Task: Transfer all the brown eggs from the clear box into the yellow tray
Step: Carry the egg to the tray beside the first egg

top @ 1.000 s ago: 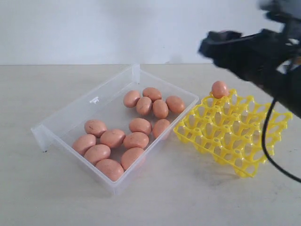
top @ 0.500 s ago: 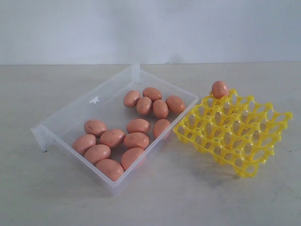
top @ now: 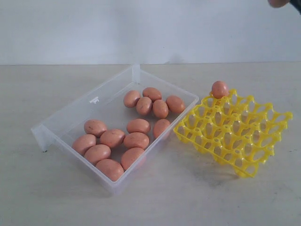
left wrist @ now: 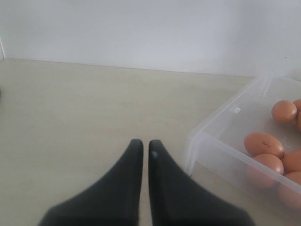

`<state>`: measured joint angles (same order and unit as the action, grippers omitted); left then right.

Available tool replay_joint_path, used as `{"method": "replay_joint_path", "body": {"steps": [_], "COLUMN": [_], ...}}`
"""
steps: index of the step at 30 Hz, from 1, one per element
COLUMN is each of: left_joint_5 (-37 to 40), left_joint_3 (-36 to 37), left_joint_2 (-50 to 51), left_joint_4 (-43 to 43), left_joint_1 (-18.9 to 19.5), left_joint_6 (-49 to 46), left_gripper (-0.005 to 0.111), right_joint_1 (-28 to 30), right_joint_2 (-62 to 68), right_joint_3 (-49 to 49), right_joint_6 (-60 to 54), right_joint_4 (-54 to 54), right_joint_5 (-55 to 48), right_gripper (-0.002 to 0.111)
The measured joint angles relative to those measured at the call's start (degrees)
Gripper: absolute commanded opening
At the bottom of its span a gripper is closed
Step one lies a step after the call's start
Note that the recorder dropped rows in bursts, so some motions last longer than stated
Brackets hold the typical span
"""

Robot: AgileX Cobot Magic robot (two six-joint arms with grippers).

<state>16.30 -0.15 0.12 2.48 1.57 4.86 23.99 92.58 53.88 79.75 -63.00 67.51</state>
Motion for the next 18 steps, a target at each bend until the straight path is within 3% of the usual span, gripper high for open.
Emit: {"method": "replay_joint_path", "body": {"steps": [10,18], "left_joint_5": [0.0,0.0], "left_joint_3": [0.0,0.0], "left_joint_2": [0.0,0.0], "left_joint_4": [0.0,0.0], "left_joint_1": [0.0,0.0], "left_joint_6": [0.0,0.0], "left_gripper": [0.004,0.004], "right_joint_1": [0.0,0.0], "right_joint_2": [4.8,18.4], "right_joint_3": [0.8,2.2], "right_joint_6": [-0.8,1.6], "right_joint_4": [-10.3,-13.4], "right_joint_5": [-7.5,-0.5], "right_gripper": [0.000,0.000]}}
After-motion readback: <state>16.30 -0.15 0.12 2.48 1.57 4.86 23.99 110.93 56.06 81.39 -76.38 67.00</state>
